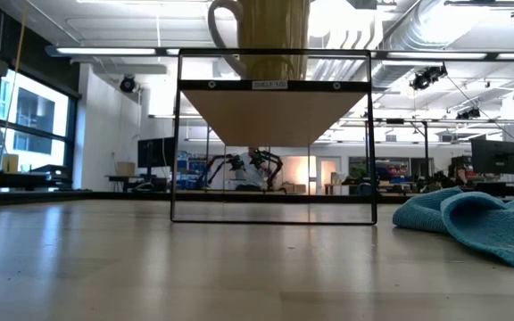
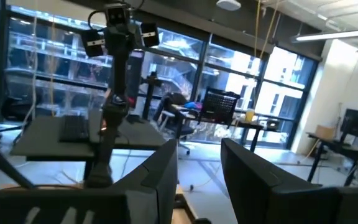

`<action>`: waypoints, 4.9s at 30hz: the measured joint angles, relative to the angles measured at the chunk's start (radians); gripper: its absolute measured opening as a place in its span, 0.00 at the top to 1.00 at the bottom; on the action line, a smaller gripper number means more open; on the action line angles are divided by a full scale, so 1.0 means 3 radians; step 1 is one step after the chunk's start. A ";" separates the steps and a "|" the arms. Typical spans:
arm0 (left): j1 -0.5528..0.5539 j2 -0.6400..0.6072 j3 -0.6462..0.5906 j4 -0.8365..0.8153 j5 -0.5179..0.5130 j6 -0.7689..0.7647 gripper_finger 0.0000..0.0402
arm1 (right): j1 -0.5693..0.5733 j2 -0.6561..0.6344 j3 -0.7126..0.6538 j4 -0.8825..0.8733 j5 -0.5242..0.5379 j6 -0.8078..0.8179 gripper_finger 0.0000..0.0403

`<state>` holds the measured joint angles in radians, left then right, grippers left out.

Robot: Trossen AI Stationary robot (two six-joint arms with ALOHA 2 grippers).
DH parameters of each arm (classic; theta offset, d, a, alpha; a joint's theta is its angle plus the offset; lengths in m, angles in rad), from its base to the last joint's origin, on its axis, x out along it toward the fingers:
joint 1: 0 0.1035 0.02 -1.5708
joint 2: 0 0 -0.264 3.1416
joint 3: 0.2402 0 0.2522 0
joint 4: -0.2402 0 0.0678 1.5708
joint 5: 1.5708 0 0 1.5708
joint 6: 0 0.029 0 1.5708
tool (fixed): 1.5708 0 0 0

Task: Stack small to large cups/mugs on shelf
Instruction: Return to Home Position

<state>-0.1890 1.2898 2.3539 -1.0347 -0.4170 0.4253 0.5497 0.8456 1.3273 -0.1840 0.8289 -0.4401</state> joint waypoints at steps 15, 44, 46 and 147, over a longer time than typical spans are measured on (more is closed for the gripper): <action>0.0000 -0.0679 -0.1056 0.0184 -0.0196 -0.0247 0.82 | -0.0193 0.0014 0.0000 -0.0360 -0.0199 0.0181 0.71; -0.0001 -0.2113 -0.4863 0.3252 0.0437 -0.0377 0.82 | -0.0196 0.0059 -0.0004 -0.1317 -0.1033 0.0874 0.71; -0.0001 -0.2106 -0.4999 0.3338 0.0374 -0.0399 0.82 | -0.0196 0.0069 -0.0004 -0.1366 -0.1033 0.0928 0.71; 0.1284 -0.2386 -0.7810 0.6332 0.1413 -0.1356 0.82 | -0.1017 -0.2165 -0.3255 0.0510 -0.1982 0.0894 0.71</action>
<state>0.1961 0.5739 0.0109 0.8650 0.0071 0.0185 0.2445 0.1960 0.3508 -0.0311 0.2345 -0.1719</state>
